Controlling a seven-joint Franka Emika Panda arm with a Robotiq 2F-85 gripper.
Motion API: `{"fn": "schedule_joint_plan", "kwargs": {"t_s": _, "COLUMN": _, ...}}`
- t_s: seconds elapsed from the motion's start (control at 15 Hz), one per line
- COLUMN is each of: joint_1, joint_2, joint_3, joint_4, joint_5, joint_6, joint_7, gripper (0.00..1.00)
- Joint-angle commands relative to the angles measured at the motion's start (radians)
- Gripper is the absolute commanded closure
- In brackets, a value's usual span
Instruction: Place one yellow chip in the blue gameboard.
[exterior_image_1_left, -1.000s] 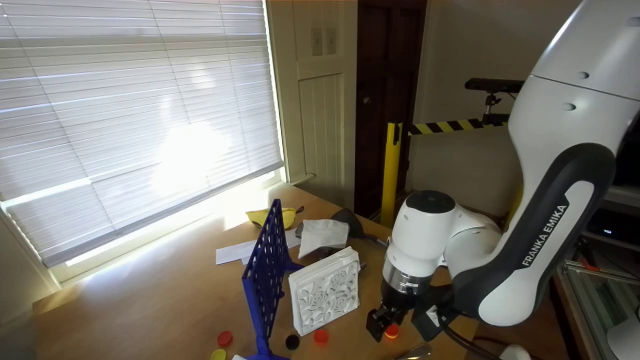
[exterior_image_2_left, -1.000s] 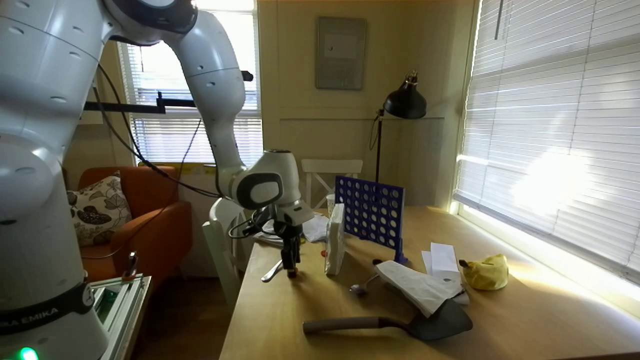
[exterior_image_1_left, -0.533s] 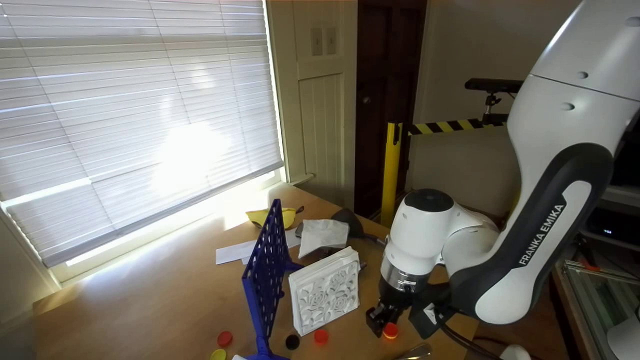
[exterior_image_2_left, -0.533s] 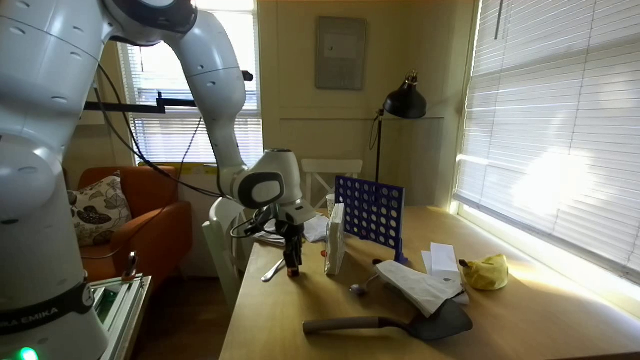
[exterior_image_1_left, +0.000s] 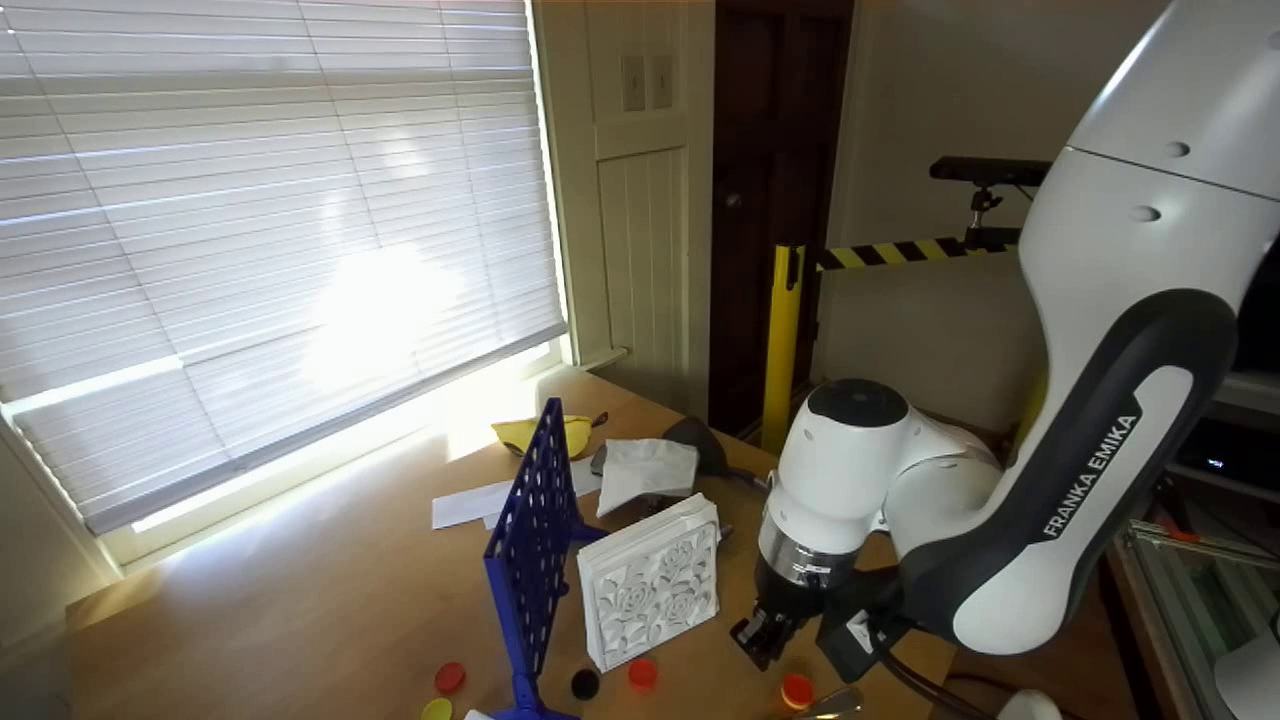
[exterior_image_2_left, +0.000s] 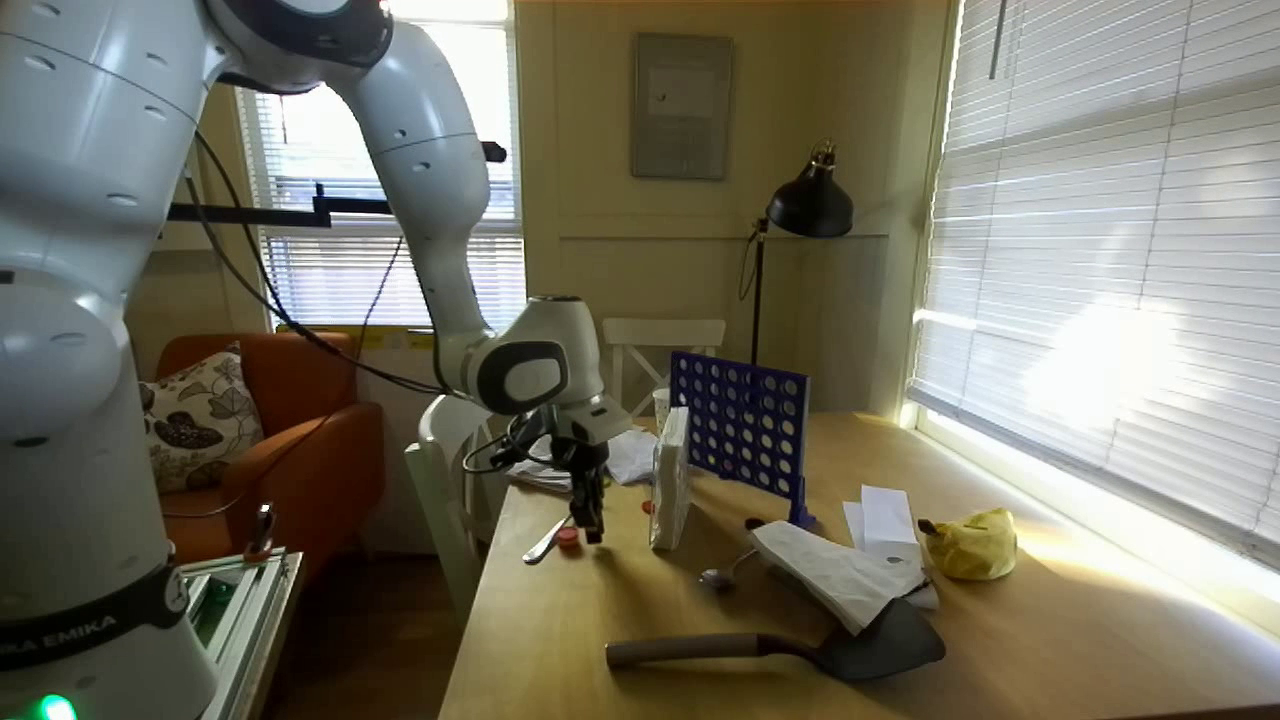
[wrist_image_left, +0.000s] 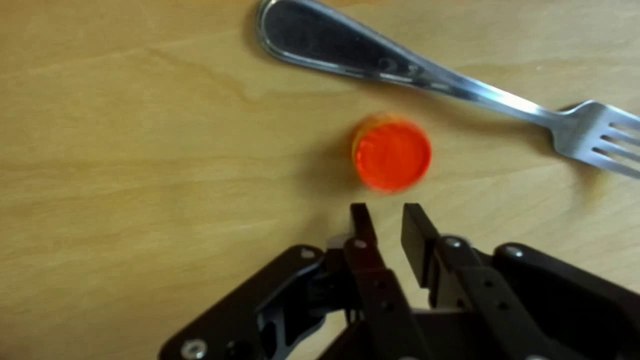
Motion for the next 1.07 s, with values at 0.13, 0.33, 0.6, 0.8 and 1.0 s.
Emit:
{"fn": "schedule_joint_plan", "kwargs": {"t_s": 0.13, "joint_1": 0.031, "joint_2": -0.018, "joint_3": -0.027, "joint_4": -0.001, "joint_5": -0.004, "joint_6": -0.036, "joint_7": -0.005, "gripper": 1.0}}
{"fn": "schedule_joint_plan", "kwargs": {"t_s": 0.33, "joint_1": 0.064, "joint_2": -0.022, "joint_3": -0.079, "joint_4": 0.0, "joint_5": -0.026, "joint_6": -0.041, "joint_7": 0.015, "gripper": 1.0}}
{"fn": "schedule_joint_plan", "kwargs": {"t_s": 0.6, "joint_1": 0.027, "joint_2": -0.076, "joint_3": -0.039, "joint_4": -0.026, "joint_5": -0.001, "joint_6": -0.095, "joint_7": -0.015, "gripper": 0.67}}
{"fn": "schedule_joint_plan", "kwargs": {"t_s": 0.8, "joint_1": -0.007, "joint_2": -0.125, "joint_3": 0.018, "joint_4": -0.048, "joint_5": 0.006, "joint_6": -0.141, "joint_7": -0.016, "gripper": 0.47}}
{"fn": "schedule_joint_plan", "kwargs": {"t_s": 1.0, "joint_1": -0.043, "joint_2": -0.161, "joint_3": 0.077, "joint_4": -0.059, "joint_5": 0.012, "joint_6": -0.177, "joint_7": -0.017, "gripper": 0.27}}
